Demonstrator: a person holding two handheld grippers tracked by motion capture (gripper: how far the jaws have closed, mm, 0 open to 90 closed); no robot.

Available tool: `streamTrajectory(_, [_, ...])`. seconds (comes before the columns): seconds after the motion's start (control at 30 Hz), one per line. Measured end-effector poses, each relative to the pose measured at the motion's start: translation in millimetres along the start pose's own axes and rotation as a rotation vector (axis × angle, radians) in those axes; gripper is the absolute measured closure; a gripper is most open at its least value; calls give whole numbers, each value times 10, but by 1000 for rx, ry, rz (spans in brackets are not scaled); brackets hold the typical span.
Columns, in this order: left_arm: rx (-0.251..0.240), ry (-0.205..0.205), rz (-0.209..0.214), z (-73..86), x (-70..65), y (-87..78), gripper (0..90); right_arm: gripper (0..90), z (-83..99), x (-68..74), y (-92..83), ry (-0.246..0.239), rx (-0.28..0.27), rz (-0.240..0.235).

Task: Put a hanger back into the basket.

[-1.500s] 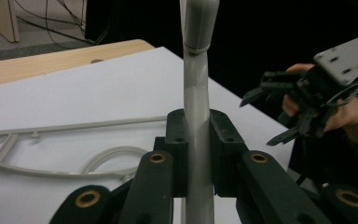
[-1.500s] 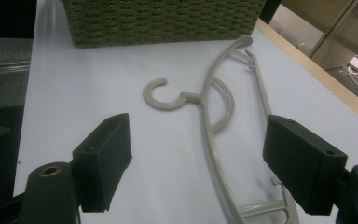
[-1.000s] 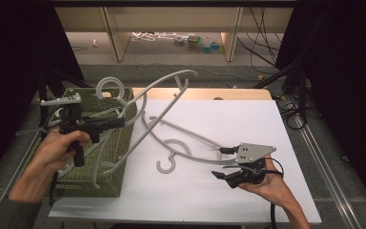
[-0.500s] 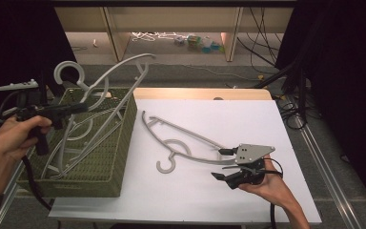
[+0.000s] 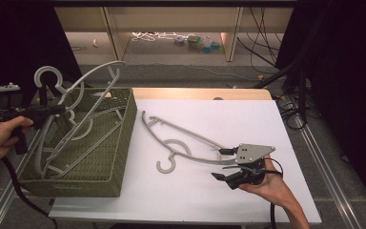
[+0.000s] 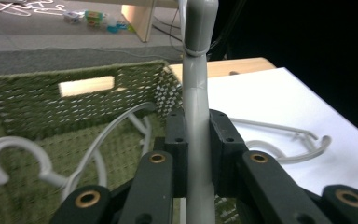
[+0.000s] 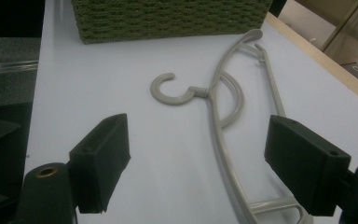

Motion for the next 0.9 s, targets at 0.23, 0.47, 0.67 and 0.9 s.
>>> streamTrajectory(0.23, [46, 25, -25, 149, 193, 55, 792, 168, -8, -19, -9, 15, -13, 11])
streamTrajectory(0.47, [90, 38, -40, 290, 342, 81, 792, 167, -13, -47, -24, 19, -24, 27])
streamTrajectory(0.67, [136, 45, -69, 385, 444, 119, 793, 170, -8, -35, -18, 19, -18, 22])
streamTrajectory(0.9, [151, 55, -22, 437, 375, 142, 793, 173, 15, -47, -49, 14, -6, 24])
Point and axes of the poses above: each handheld gripper's, and its own axes: y roughly forward along the jaws, z roughly out of its underside, x roughly to its left, the point moved 10 cm from there along y, roughly forward along the jaws, and after that the axes turned 8 degrees about -y, right-handed, at the moved point
